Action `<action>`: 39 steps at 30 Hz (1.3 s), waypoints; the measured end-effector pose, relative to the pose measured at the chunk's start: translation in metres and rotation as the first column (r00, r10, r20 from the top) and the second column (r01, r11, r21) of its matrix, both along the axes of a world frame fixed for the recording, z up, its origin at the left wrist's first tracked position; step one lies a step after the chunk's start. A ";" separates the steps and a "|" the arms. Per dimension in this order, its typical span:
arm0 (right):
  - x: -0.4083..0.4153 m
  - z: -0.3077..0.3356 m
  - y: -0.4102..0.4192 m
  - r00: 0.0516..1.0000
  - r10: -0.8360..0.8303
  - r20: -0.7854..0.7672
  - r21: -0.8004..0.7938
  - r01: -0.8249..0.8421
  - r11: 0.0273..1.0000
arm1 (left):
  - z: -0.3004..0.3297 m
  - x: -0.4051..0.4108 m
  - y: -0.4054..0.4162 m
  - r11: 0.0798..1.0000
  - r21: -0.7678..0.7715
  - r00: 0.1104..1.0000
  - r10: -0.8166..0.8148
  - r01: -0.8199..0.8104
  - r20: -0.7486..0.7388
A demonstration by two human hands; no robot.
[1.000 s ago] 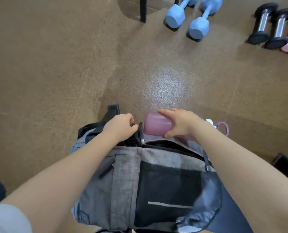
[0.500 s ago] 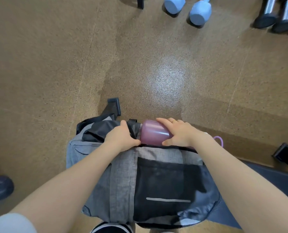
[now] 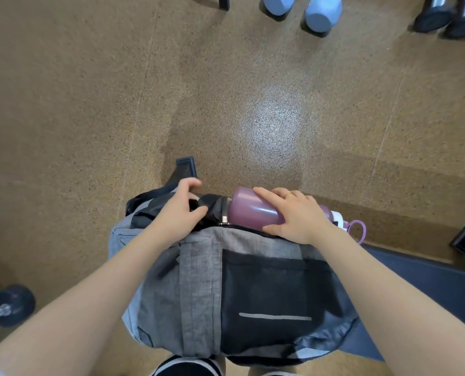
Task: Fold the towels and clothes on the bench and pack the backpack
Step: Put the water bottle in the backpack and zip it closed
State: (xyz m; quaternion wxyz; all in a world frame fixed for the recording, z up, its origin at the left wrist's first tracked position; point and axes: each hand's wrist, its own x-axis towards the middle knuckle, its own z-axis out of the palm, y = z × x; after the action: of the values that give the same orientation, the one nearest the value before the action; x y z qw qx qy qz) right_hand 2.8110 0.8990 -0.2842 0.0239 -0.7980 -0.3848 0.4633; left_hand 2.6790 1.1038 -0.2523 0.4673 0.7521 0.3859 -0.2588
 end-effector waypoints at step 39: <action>-0.005 0.023 0.043 0.972 0.214 -0.095 0.146 -0.199 0.969 | 0.004 0.015 0.003 0.913 0.267 0.931 -0.347 0.308 0.114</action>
State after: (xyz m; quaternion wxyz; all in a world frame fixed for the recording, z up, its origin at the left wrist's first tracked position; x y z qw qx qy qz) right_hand 2.8064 0.9422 -0.2614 0.0506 -0.7234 -0.4945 0.4792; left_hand 2.6936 1.1064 -0.2481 0.3503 0.8761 0.2446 -0.2234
